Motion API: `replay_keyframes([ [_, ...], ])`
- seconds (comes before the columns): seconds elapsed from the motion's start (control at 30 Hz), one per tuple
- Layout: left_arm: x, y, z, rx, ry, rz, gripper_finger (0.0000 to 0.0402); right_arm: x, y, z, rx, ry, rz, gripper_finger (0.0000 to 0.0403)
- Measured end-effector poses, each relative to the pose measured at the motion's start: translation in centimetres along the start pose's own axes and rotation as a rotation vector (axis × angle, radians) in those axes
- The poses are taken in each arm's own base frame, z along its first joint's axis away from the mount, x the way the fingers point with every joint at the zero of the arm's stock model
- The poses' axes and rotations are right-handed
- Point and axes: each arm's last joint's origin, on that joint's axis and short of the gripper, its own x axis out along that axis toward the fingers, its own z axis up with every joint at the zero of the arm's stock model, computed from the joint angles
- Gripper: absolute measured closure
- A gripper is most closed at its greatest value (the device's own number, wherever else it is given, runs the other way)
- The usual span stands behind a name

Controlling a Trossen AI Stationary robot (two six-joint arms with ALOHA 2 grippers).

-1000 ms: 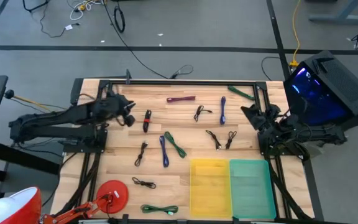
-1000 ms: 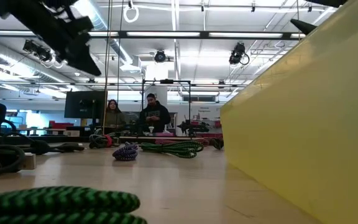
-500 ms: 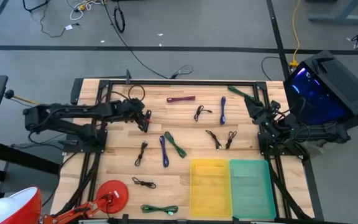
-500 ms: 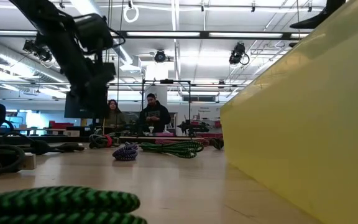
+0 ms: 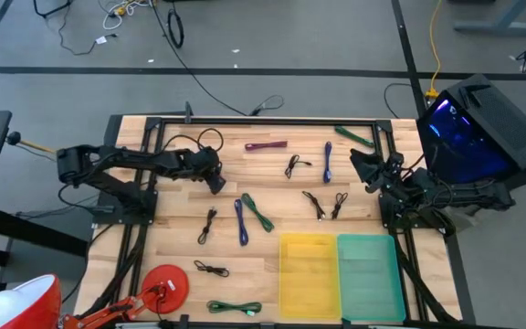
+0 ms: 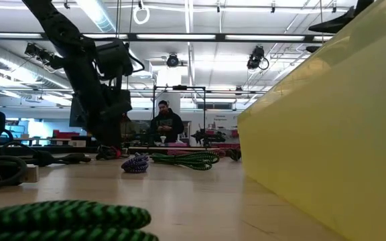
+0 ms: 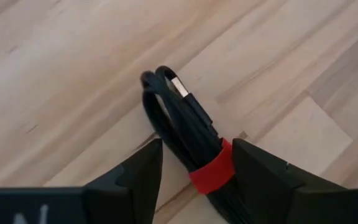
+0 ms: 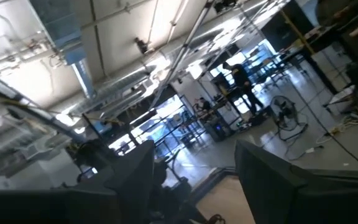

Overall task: Pick & Place USB Port
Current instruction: Put the black charger cable into the yellow bin

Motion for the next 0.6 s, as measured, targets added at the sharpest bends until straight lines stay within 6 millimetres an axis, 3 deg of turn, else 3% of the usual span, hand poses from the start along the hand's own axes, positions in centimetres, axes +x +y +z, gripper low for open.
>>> replay_keyframes([
  [0.23,1.7,-0.5,-0.1,0.006,0.018,-0.04,0.0217,0.0,0.0,0.0,-0.001,0.006,0.013,0.0179],
  [0.3,1.9,-0.6,-0.1,0.009,0.02,-0.037,0.0253,0.0,0.1,0.0,-0.001,0.009,0.021,0.0179],
  [0.4,1.9,-0.6,-0.1,0.029,0.018,-0.043,0.0346,0.0,0.1,0.0,0.0,0.01,0.028,0.0179],
  [0.6,1.1,-0.8,0.7,0.063,-0.034,-0.057,0.0354,0.0,0.4,-0.1,0.005,0.055,0.131,0.0179],
])
